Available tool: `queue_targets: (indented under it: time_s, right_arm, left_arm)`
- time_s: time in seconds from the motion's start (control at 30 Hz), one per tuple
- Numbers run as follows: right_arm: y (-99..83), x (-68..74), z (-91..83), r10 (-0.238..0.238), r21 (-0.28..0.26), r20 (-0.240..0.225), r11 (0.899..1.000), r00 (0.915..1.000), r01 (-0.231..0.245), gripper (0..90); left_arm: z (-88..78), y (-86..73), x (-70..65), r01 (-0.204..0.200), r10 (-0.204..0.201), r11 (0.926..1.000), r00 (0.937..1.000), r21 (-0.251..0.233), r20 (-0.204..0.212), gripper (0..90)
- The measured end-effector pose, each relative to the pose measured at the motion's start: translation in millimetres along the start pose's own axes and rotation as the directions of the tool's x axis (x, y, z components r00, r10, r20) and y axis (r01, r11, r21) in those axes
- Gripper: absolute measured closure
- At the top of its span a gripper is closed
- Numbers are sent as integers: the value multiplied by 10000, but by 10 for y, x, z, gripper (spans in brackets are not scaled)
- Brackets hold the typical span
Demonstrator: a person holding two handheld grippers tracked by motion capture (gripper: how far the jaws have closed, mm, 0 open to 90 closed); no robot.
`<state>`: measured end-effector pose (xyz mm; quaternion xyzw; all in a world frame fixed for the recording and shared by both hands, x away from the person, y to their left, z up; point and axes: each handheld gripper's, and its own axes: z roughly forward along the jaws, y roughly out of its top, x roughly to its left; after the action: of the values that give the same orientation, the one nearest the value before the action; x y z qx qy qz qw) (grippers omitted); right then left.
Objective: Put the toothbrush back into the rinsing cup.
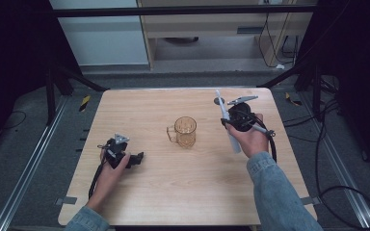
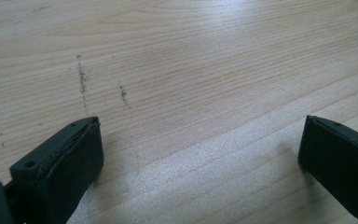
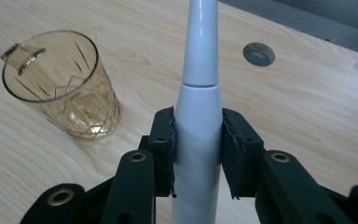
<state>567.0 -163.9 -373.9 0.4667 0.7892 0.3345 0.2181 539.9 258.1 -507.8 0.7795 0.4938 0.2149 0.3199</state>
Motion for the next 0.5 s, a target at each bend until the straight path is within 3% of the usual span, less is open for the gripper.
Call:
queue_targets:
  time_s: [0.5]
  right_arm:
    - [241,127,2,26,-1244,-116,9922,9999,-41,673]
  left_arm:
    - [0,0,0,-5,5,10000,10000,5,1,0]
